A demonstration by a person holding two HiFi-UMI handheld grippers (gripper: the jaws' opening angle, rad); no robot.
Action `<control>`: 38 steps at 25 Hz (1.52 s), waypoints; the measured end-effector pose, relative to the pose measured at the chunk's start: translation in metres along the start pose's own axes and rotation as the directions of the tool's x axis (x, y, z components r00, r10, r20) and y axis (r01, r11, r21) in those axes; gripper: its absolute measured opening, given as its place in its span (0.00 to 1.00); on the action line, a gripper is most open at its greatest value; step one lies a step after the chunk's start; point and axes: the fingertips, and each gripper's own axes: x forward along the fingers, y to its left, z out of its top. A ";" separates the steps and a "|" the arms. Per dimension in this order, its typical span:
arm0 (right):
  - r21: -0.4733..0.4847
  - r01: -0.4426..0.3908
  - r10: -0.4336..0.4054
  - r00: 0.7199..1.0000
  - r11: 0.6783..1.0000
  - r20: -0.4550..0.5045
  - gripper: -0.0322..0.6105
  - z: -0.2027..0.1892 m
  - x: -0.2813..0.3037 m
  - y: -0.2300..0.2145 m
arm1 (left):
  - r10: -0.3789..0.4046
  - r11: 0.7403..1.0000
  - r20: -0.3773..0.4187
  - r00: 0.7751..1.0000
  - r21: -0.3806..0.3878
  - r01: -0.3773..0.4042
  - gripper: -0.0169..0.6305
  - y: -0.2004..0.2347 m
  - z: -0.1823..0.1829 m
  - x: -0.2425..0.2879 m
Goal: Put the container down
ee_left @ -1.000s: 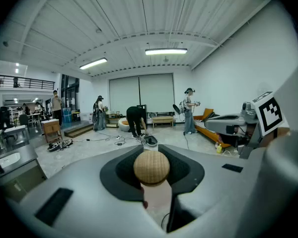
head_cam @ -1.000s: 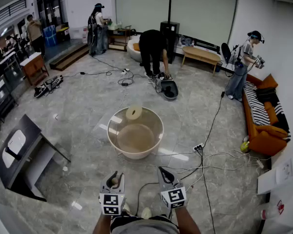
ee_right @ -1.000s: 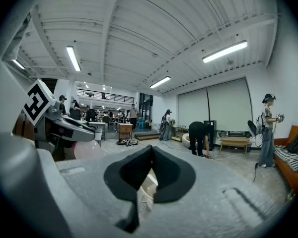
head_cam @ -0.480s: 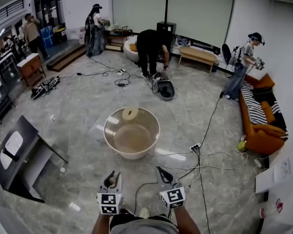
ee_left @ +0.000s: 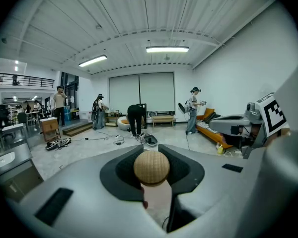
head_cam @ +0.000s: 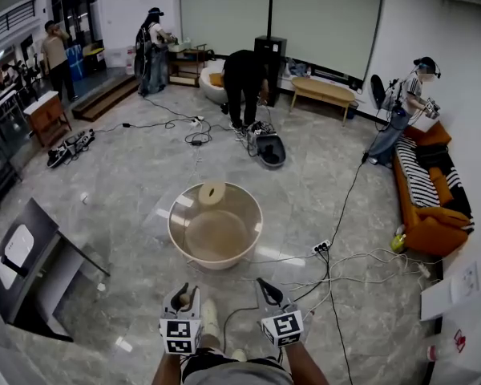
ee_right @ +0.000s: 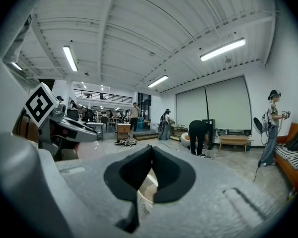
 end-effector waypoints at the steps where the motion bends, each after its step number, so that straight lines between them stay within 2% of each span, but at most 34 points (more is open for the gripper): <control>1: 0.002 -0.001 0.001 1.000 1.000 -0.003 0.05 0.000 0.010 -0.004 | -0.002 1.000 -0.005 1.000 0.000 0.002 0.19 0.004 0.002 0.010; 11: 0.012 0.001 0.000 1.000 1.000 -0.029 0.05 0.012 0.133 -0.040 | -0.023 1.000 -0.031 0.999 -0.007 0.022 0.19 0.076 0.033 0.116; 24: 0.014 0.074 -0.073 0.995 0.997 -0.073 0.05 0.023 0.291 -0.080 | -0.100 0.995 -0.045 0.994 -0.010 0.100 0.19 0.169 0.066 0.252; 32: 0.021 0.128 -0.126 0.988 0.992 -0.087 0.05 0.025 0.350 -0.093 | -0.168 0.986 -0.058 0.984 0.011 0.168 0.19 0.205 0.074 0.310; 38: 0.021 0.132 -0.129 0.985 0.991 -0.112 0.05 0.020 0.381 -0.101 | -0.178 0.984 -0.065 0.982 0.002 0.179 0.19 0.223 0.078 0.343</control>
